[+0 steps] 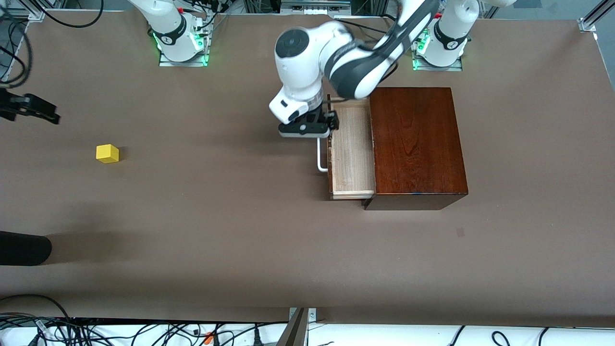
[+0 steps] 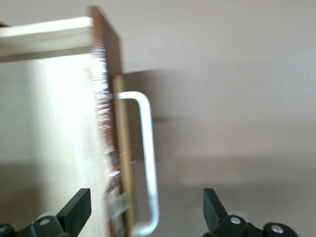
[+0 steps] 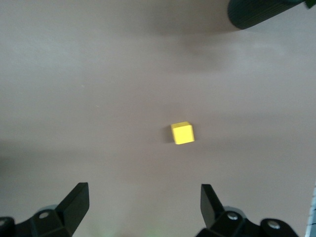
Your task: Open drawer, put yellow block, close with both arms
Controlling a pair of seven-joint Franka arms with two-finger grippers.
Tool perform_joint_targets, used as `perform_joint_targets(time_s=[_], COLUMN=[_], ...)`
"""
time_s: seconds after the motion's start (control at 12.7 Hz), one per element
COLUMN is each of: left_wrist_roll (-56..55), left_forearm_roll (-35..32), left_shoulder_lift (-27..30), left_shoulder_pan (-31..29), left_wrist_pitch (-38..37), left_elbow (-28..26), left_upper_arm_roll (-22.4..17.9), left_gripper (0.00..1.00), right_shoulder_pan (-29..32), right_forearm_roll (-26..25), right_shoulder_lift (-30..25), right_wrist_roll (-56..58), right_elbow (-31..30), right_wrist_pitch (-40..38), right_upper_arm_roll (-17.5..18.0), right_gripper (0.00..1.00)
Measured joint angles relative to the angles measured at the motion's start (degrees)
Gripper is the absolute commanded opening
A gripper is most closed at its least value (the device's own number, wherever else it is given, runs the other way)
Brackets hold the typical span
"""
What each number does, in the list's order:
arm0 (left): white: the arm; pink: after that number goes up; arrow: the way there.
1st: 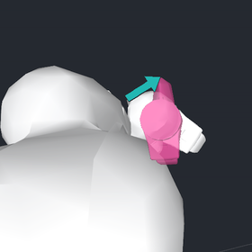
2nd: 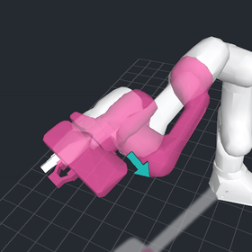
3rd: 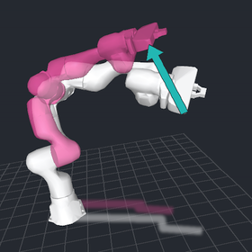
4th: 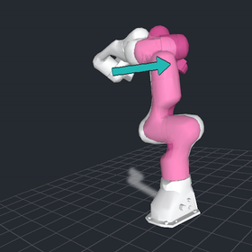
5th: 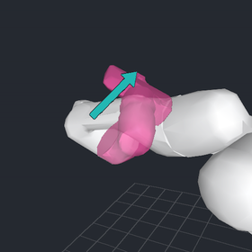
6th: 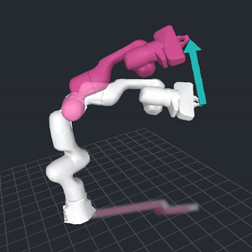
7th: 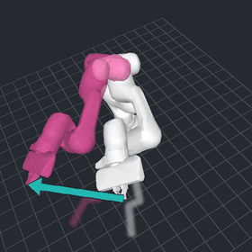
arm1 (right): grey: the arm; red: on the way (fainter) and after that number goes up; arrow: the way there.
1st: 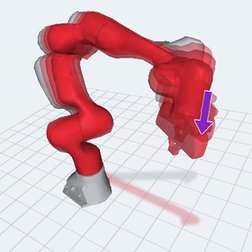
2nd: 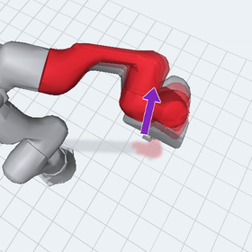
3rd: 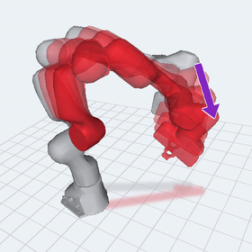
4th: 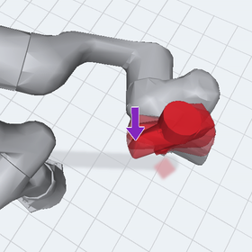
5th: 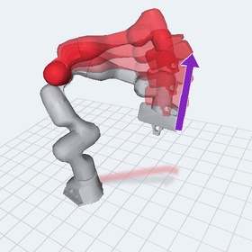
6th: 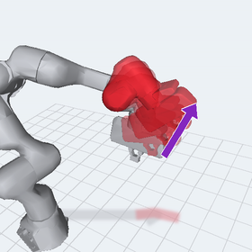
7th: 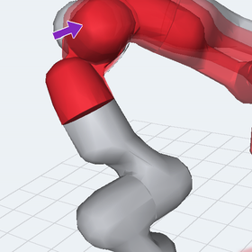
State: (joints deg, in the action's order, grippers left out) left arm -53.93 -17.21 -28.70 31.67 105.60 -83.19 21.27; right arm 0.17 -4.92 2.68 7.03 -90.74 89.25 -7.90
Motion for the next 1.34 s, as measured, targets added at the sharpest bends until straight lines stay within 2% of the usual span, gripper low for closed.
perform_joint_targets(time_s=[0.24,0.39,0.86,1.1,1.18,1.34], left_wrist_roll=[6.04,11.99,33.57,44.43,46.77,52.69], left_forearm_roll=[2.43,3.69,13.12,13.91,14.23,16.11], left_shoulder_lift=[4.84,6.63,12.17,14.52,15.62,18.46], left_shoulder_pan=[-3.52,-7.2,-24.73,-30.8,-31.29,-30.18], left_wrist_pitch=[-12.09,-17.7,-27.52,-29.9,-30.3,-30.22], left_elbow=[4.4,7.15,8.85,8.82,8.63,6.83], left_upper_arm_roll=[-0.27,-0.39,-0.82,-1.46,-3.02,-9.33], left_gripper=[1.0,1.0,1.0,1.0,1.0,1.0], right_shoulder_pan=[0.28,0.42,0.44,0.43,0.44,0.44], right_forearm_roll=[-0.12,-0.12,-0.12,0.23,0.68,1.45], right_shoulder_lift=[0.43,0.81,1.98,5.69,7.5,11.12], right_wrist_roll=[6.71,9.66,14.15,14.15,14.15,14.53], right_elbow=[-1.81,-6.88,-30.03,-35.22,-35.37,-35.39], right_wrist_pitch=[0.57,5.63,34.29,43.05,44.64,48.36], right_upper_arm_roll=[-4.53,-6.19,-8.3,-8.32,-8.34,-8.36], right_gripper=[1.0,1.0,1.0,1.0,1.0,1.0])
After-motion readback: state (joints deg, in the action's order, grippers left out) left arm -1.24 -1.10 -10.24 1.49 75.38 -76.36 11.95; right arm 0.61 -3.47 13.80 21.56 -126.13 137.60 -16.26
